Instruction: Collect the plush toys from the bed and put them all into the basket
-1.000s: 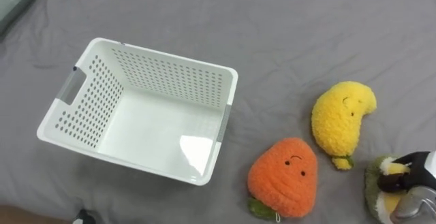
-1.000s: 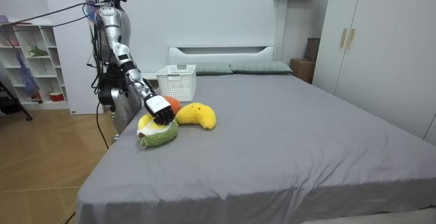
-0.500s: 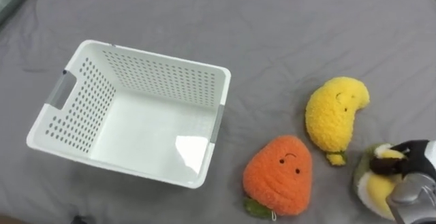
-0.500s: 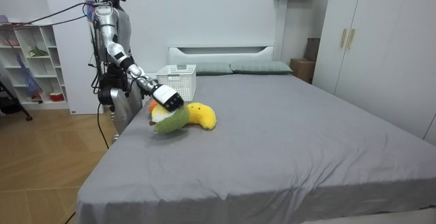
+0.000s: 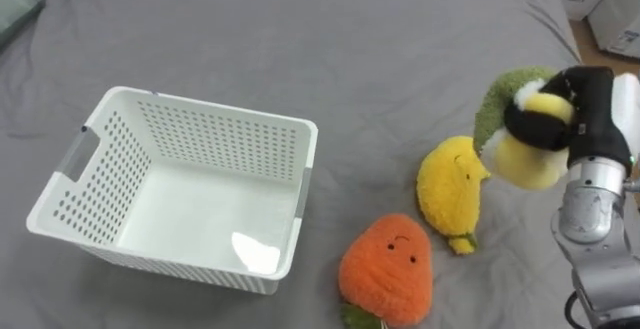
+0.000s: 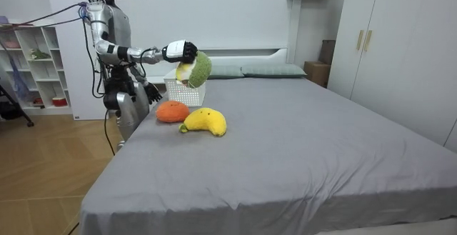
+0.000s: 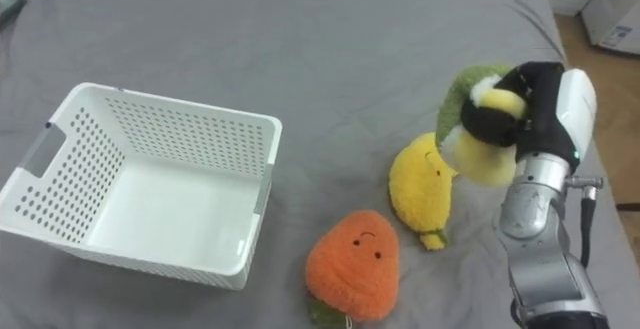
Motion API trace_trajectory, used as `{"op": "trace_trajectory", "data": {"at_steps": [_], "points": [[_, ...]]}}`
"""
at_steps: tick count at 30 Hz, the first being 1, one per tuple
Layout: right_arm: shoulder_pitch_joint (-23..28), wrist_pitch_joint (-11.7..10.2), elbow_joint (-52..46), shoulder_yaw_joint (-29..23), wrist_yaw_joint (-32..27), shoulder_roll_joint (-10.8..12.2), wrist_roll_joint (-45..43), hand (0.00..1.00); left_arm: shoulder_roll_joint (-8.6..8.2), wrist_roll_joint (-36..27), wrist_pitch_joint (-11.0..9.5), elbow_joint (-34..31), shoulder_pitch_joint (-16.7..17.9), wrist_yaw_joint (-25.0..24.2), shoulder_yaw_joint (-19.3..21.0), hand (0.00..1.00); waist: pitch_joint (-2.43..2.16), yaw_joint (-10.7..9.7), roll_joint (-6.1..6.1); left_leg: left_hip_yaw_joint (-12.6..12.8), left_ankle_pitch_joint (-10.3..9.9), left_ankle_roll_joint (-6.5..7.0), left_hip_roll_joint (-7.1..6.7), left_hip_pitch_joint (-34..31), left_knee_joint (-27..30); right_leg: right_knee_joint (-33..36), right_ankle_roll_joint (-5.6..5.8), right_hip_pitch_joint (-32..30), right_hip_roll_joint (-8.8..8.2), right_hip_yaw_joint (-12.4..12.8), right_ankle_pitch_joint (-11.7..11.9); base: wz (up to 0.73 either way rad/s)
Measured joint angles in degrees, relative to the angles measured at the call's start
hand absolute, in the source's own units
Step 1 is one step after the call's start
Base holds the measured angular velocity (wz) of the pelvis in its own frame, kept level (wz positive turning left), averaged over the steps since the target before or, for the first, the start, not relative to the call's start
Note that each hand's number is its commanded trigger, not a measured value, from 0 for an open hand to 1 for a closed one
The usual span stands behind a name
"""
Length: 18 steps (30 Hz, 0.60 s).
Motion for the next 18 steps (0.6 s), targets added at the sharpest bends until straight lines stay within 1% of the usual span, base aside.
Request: {"op": "trace_trajectory", "data": {"at_steps": [1, 2, 4, 7, 9, 12, 16, 18], "points": [[0.0, 0.0, -1.0, -0.3, 0.3, 0.0, 0.0, 1.0, -0.3, 0.1, 0.2, 0.0, 0.3, 0.1, 0.9, 0.0, -0.02, 0.0, 0.0, 0.2, 0.0, 0.0, 0.06, 0.7, -0.3, 0.0, 0.0, 0.3, 0.16, 0.6, 0.0, -0.15], [0.0, 0.1, -1.6, -0.6, 0.5, 0.0, -0.1, 1.0, -0.43, 0.1, 0.2, 0.0, 0.6, 0.1, 1.4, 0.0, -0.17, 0.1, -0.06, 0.2, 0.0, -0.01, 0.07, 1.2, -0.5, 0.0, 0.0, 0.7, 0.23, 0.9, 0.0, -0.13], [0.0, 0.6, -3.9, -1.4, 1.3, 0.0, 0.1, 1.0, -0.44, 0.7, 0.2, 0.0, 1.1, 0.1, 1.9, 0.0, -0.2, 0.0, -0.07, 0.4, 0.0, -0.07, 0.14, 1.6, -0.7, 0.1, 0.0, 1.0, 0.26, 0.9, 0.0, -0.07], [0.0, 0.5, -7.9, -2.8, 2.7, 0.0, 0.1, 1.0, -0.44, 1.5, 0.2, 0.0, 1.7, 0.1, 2.0, 0.0, -0.2, -0.1, -0.07, 0.3, -0.1, -0.16, 0.19, 2.3, -0.8, 0.0, 0.0, 1.7, 0.35, 0.9, 0.0, -0.02], [-0.3, 0.6, -9.5, -2.8, 3.7, 0.0, 0.1, 1.0, -0.44, 1.5, 0.2, 0.0, 2.0, 0.1, 2.0, 0.0, -0.23, 0.0, -0.11, 0.3, -0.2, -0.23, 0.22, 2.8, -0.8, 0.0, 0.06, 2.2, 0.37, 0.9, 0.0, 0.0], [-1.9, 0.6, -12.0, -2.4, 4.6, 0.0, 0.2, 1.0, -0.45, 1.7, 0.2, 0.1, 1.9, 0.2, 1.8, 0.0, -0.19, 0.2, -0.15, 0.2, -0.2, -0.24, 0.22, 3.2, -0.8, 0.0, 0.07, 2.6, 0.38, 0.8, 0.0, 0.0], [-4.9, 0.6, -12.9, -0.9, 6.6, 0.0, 1.2, 1.0, -0.48, 1.8, 0.2, 0.0, 1.6, 0.7, 1.4, 0.0, -0.11, 1.2, -0.38, 0.1, -0.3, -0.24, 0.17, 3.2, -0.8, 0.0, 0.07, 2.6, 0.42, 0.7, 0.0, 0.01], [-5.8, 1.8, -13.6, 0.3, 7.4, 0.0, 1.4, 1.0, -0.51, 1.9, 0.3, -0.1, 1.6, 1.1, 0.7, 0.0, -0.13, 1.7, -0.42, 0.0, -0.3, -0.24, 0.12, 3.2, -0.8, 0.0, 0.07, 2.7, 0.46, 0.5, 0.0, 0.02]]}}
